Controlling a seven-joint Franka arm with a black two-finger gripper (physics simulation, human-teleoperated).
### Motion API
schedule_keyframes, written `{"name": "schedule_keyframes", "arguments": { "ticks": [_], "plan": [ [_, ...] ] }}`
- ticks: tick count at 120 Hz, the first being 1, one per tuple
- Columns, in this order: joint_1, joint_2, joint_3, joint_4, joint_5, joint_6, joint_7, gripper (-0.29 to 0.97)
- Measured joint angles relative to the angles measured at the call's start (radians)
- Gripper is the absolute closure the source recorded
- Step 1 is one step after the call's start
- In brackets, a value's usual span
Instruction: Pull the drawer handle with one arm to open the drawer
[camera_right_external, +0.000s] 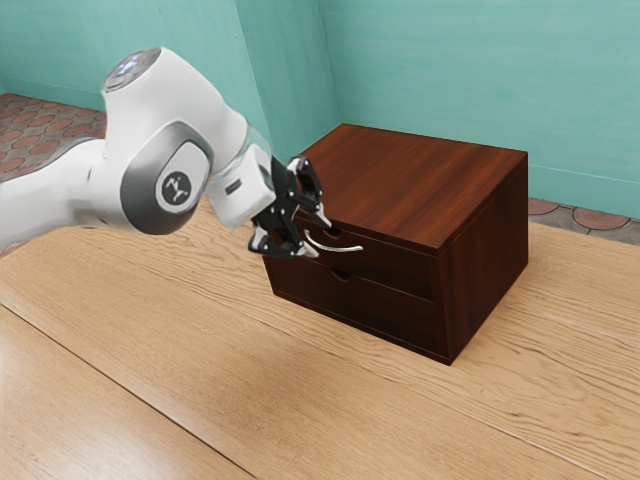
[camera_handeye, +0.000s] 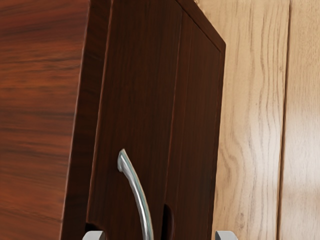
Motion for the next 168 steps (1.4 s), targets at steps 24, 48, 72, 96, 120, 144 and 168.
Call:
{"name": "schedule_keyframes", "arguments": {
  "ticks": [24,48,72,96,120,144,168],
  "plan": [
    [0.006,0.005,0.002,-0.020,-0.001,0.032,0.008,0.53],
    [0.015,0.029,0.002,-0.019,0.002,0.054,0.014,0.55],
    [0.014,0.059,0.002,-0.013,0.003,0.067,0.017,0.55],
    [0.012,0.064,0.002,-0.013,0.002,0.075,0.017,0.57],
    [0.010,0.064,0.002,-0.015,-0.002,0.090,0.013,0.62],
    [0.004,0.064,0.006,-0.020,-0.004,0.096,0.010,0.64],
    [-0.012,0.056,0.022,-0.042,-0.004,0.099,0.008,0.64]
  ]
}}
